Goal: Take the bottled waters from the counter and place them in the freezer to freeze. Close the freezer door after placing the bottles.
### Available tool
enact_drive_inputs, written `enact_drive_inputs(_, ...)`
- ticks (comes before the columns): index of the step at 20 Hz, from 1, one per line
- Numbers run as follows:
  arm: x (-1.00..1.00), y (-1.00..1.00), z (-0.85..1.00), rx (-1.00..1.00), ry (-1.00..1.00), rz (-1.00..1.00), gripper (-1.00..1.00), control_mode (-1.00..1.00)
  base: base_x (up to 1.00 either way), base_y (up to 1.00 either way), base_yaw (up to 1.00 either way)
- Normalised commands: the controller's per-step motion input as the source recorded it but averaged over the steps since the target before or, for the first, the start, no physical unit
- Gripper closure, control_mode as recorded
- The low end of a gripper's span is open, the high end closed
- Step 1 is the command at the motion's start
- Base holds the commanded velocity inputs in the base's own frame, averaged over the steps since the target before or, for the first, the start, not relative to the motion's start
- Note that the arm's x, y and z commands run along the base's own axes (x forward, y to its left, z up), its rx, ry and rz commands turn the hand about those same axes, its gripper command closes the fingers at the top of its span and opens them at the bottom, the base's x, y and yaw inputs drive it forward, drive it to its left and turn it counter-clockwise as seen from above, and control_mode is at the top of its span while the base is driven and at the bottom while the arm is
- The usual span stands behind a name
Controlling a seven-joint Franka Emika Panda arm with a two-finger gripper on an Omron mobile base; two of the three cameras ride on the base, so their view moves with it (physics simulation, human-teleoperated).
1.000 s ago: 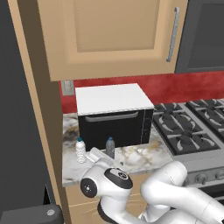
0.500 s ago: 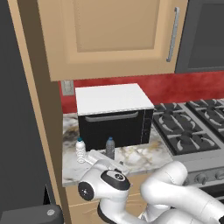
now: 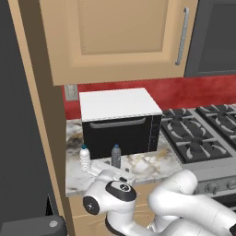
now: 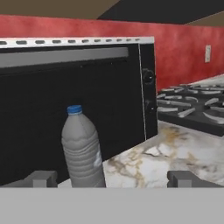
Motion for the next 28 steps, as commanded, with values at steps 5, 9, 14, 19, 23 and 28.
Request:
enact_drive_inputs(5, 0.02, 0.0, -0.08, -0.05, 0.0, 0.02, -1.0, -1.0, 0.0, 0.0, 0.0)
enact_drive_inputs(9, 0.0, 0.02, 0.0, -0.01, 0.0, 0.01, -1.0, -1.0, 0.0, 0.0, 0.0)
enact_drive_inputs(14, 0.0, 0.06, 0.0, 0.0, 0.0, 0.01, -1.0, -1.0, 0.0, 0.0, 0.0)
enact_drive_inputs(19, 0.05, 0.07, 0.0, 0.0, 0.0, 0.02, -1.0, -1.0, 0.0, 0.0, 0.0)
enact_drive_inputs(23, 0.1, 0.07, 0.0, 0.0, 0.0, 0.01, -1.0, -1.0, 0.0, 0.0, 0.0)
enact_drive_inputs(28, 0.14, 0.04, -0.02, 0.0, 0.0, 0.01, -1.0, -1.0, 0.0, 0.0, 0.0)
